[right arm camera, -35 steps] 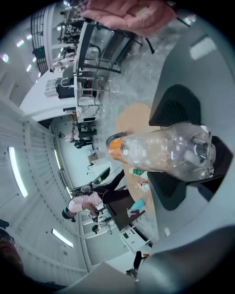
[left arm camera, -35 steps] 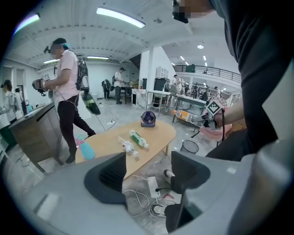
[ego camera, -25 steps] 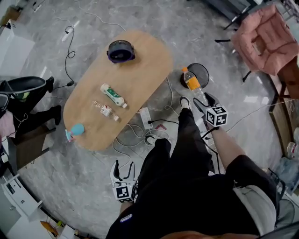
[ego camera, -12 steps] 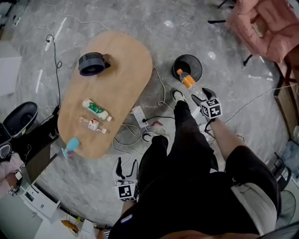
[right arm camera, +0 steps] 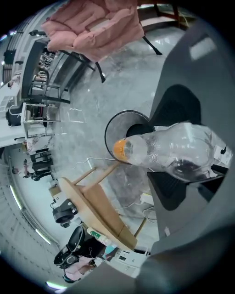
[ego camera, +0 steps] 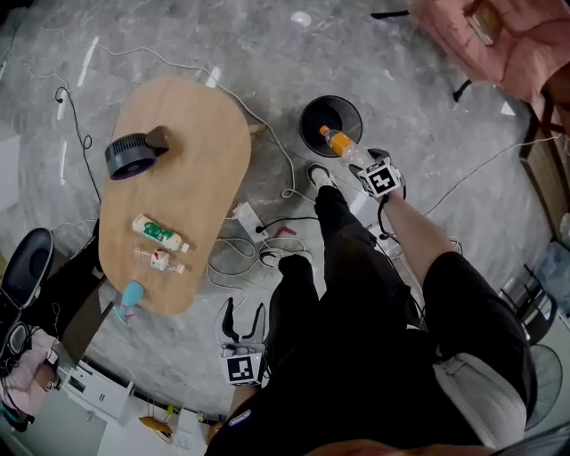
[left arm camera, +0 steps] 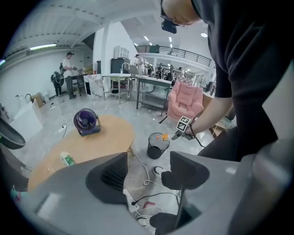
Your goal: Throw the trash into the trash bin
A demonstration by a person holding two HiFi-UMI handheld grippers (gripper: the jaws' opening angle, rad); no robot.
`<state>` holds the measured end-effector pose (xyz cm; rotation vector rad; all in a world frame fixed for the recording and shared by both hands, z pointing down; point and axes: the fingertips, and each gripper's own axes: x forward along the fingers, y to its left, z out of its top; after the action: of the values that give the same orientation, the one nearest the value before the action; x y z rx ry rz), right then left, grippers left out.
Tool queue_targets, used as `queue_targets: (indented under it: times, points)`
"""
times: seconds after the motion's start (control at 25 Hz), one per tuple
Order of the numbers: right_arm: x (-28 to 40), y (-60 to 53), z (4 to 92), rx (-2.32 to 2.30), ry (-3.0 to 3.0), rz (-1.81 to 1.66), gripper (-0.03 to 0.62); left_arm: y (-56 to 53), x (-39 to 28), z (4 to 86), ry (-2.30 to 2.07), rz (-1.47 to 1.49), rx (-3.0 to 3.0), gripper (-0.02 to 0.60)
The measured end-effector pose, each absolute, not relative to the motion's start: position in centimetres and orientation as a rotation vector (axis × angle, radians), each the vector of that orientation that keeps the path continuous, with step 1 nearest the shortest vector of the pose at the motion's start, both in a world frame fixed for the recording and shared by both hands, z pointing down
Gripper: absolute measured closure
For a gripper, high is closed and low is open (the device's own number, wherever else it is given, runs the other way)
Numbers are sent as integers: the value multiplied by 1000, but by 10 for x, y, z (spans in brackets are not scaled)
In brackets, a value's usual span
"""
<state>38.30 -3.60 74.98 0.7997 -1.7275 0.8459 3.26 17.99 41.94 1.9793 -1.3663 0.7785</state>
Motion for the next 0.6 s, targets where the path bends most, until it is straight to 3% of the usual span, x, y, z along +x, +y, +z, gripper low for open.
queue_targets:
  times: [0.6]
  points:
    - [378,-82,839,691,-1559,765,252,219,42,462,-1380,774,1779,282]
